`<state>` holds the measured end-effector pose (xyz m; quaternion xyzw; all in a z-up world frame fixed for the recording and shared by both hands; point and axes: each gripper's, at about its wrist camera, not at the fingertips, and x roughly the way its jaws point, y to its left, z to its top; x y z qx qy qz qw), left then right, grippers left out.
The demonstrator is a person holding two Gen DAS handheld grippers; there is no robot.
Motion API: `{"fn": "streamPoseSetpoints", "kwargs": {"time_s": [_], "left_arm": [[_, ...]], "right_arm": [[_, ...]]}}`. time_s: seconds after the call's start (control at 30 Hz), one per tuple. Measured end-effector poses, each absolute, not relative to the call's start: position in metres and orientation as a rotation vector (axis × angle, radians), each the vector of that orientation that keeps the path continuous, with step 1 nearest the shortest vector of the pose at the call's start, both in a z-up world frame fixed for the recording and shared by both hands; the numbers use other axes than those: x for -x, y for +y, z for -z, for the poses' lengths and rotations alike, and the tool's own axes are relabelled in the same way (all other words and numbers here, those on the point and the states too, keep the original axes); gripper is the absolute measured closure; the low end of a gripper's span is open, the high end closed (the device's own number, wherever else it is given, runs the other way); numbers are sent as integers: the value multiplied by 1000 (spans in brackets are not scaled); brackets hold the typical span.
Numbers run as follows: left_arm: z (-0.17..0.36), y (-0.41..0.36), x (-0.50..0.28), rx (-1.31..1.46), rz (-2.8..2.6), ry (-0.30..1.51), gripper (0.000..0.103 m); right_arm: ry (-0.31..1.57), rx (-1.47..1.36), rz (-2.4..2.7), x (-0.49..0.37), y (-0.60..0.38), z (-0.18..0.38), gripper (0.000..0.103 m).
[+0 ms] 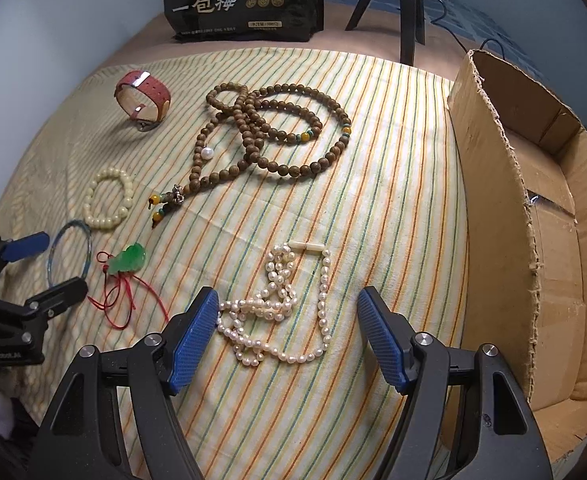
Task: Organize jewelry
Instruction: 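Grasp the pearl necklace with the right tool while the left tool grasps the blue bangle, then lift and carry the pearl necklace and blue bangle toward the cardboard box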
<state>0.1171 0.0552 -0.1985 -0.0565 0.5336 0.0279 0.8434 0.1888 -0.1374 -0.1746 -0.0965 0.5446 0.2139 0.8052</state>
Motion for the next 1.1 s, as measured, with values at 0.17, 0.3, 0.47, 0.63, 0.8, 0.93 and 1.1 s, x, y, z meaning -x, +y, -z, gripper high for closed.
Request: {"fn": "streamPoseSetpoints", "kwargs": {"time_s": [0.17,0.3,0.47,0.63,0.8,0.93,1.1], "left_arm": [[194,63,-116,110,-79,1120,28],[191,66,-110,116,-79,1118,30],[186,70,-104,142,-81,1112,30],[181,76,-101,175,-84,1105,30],[170,76,-95,185,-83,1073,30],[160,72,-92,177,-77,1045,30],[153,67,-89,167,-74,1025,30]], "right_arm": [[1173,186,-486,-191,-140,173,60],[1179,167,-513,-189,-140,173,84],[1172,182,-533,-184,-135,171,96],[1151,186,-523,-183,-135,168,96],[1114,164,-516,-180,-143,155,96],[1075,150,-520,-178,-150,140,97],[1065,146,-524,-180,-152,136,96]]}}
